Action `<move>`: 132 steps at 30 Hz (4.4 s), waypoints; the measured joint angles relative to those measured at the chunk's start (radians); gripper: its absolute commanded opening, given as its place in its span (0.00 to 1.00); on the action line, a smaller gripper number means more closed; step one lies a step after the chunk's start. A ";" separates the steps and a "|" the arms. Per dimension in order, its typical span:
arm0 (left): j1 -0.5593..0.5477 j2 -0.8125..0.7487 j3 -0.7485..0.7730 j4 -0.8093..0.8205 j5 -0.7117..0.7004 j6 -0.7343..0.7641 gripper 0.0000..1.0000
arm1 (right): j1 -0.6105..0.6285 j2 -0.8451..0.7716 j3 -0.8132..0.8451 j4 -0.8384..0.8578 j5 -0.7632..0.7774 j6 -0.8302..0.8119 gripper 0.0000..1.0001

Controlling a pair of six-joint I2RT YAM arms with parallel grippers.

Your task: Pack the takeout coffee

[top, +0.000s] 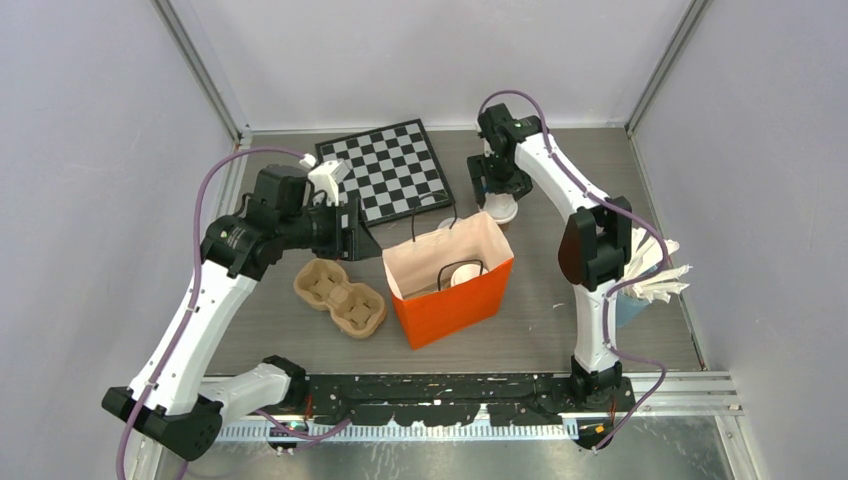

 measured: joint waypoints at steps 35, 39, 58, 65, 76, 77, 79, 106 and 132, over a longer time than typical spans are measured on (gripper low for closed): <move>-0.093 -0.019 0.005 -0.021 -0.026 -0.292 0.58 | 0.208 -0.684 0.119 -0.299 0.189 0.089 0.79; -0.114 -0.027 -0.019 -0.028 -0.026 -0.310 0.55 | 0.212 -0.778 0.063 -0.270 0.150 0.105 0.78; -0.127 0.032 -0.056 0.071 -0.039 -0.253 0.15 | 0.244 -0.959 -0.190 -0.101 -0.151 0.137 0.78; -0.127 0.063 -0.071 0.180 -0.041 -0.188 0.13 | 0.257 -0.961 -0.225 -0.099 -0.194 0.132 0.77; -0.127 0.128 -0.075 0.368 -0.040 -0.129 0.35 | 0.323 -0.909 -0.231 -0.100 -0.182 0.105 0.77; -0.127 0.134 -0.071 0.373 -0.039 -0.126 0.38 | 0.329 -0.903 -0.231 -0.100 -0.177 0.103 0.77; -0.127 0.149 -0.052 0.375 -0.038 -0.124 0.42 | 0.348 -0.888 -0.231 -0.104 -0.161 0.096 0.76; -0.127 0.206 0.013 0.208 -0.061 -0.192 0.31 | 0.550 -0.752 -0.299 -0.014 0.003 -0.110 0.76; -0.127 0.105 -0.180 0.554 0.004 -0.126 0.00 | 0.658 -0.800 -0.488 0.212 0.087 -0.381 0.74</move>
